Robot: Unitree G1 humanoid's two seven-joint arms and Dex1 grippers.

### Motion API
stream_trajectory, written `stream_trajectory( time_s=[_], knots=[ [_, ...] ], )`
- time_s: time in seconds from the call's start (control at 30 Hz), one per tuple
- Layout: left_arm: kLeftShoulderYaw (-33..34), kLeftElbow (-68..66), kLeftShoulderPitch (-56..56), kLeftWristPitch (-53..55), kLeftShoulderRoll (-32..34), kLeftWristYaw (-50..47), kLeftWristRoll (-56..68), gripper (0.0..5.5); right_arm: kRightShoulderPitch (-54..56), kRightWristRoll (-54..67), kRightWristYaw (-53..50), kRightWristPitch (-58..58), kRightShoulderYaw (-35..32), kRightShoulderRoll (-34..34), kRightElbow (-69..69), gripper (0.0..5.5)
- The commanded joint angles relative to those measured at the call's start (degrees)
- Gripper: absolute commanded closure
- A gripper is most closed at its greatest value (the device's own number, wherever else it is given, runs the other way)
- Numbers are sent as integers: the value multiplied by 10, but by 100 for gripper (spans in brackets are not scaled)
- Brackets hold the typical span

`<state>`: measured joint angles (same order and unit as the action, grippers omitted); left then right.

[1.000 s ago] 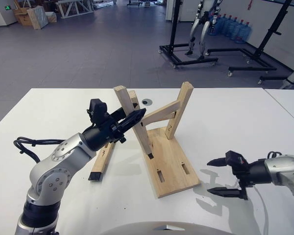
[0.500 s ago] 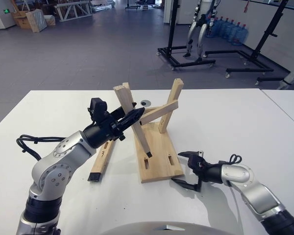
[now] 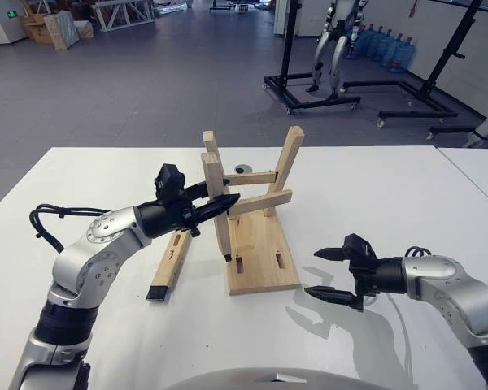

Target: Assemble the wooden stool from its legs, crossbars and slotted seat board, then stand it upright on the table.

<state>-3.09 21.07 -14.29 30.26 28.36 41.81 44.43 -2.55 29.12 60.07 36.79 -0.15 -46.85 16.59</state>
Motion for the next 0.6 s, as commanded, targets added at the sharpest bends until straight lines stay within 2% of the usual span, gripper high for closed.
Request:
stream_trajectory(
  time_s=[0.03,0.4,0.6],
  knots=[
    [-2,7,-8,3,-27,-6,4,341,10,17,-4,17,-7,7,-3,10],
    [-25,11,55,-21,-38,23,-37,341,33,26,-5,27,5,14,-17,10],
    [-23,-3,42,-32,-39,31,-55,341,37,25,-8,27,8,17,-19,10]
  ],
)
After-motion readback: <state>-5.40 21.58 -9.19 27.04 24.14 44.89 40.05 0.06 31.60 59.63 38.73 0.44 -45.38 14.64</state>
